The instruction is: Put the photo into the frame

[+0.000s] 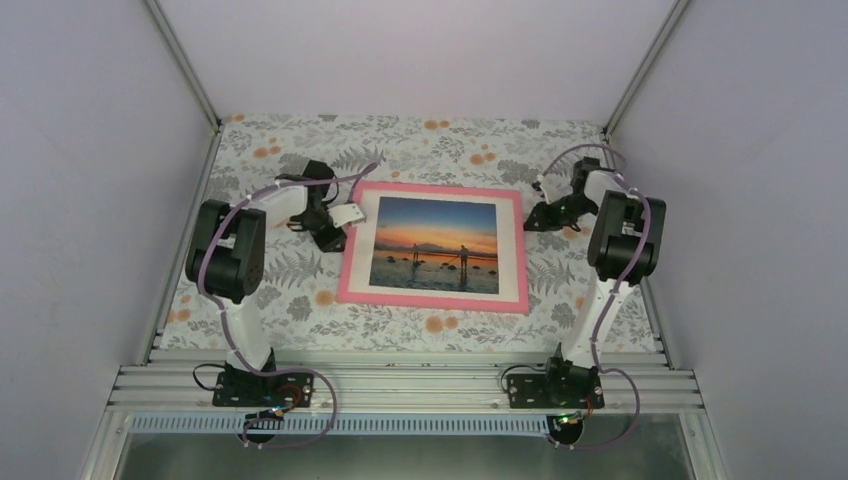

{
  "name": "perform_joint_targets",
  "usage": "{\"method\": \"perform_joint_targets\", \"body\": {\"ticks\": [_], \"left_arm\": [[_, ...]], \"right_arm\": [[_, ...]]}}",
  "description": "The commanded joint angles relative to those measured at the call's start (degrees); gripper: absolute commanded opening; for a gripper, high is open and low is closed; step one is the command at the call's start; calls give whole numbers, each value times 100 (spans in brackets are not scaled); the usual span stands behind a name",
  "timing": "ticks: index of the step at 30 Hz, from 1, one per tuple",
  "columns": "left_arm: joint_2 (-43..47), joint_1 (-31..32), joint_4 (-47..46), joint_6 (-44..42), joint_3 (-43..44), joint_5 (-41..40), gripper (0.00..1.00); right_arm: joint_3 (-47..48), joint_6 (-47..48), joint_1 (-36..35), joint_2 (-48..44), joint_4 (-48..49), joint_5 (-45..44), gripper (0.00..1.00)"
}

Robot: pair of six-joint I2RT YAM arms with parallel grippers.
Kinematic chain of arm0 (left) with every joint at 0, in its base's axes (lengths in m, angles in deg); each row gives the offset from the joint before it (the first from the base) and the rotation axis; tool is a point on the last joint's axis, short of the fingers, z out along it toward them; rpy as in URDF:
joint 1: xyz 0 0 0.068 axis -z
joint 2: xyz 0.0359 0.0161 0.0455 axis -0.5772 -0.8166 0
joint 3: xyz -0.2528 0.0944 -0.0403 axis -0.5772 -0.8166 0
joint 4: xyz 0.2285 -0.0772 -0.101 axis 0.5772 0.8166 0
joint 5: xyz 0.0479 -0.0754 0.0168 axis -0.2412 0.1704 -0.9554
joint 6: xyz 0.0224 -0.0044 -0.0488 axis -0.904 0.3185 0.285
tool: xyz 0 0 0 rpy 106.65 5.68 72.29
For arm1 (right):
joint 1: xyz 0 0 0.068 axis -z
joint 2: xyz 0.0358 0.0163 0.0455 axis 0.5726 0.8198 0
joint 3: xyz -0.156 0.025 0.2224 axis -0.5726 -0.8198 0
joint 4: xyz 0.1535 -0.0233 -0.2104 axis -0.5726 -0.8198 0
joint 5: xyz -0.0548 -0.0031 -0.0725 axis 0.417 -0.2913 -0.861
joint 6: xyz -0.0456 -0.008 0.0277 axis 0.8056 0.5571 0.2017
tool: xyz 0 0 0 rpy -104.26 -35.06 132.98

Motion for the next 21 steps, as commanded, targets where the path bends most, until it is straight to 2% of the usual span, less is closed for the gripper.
{"method": "perform_joint_targets", "body": {"ticks": [1, 4, 11, 21], "left_arm": [[491, -93, -364, 101, -575, 215, 37], [563, -272, -596, 313, -738, -122, 38], [470, -473, -833, 467, -701, -297, 38], [-103, -515, -865, 448, -90, -246, 38]], "right_arm": [[-55, -174, -673, 462, 75, 537, 22], [-141, -198, -767, 413, 62, 610, 22], [-571, 66, -703, 108, -58, 242, 24], [-1494, 77, -752, -345, 112, 347, 23]]}}
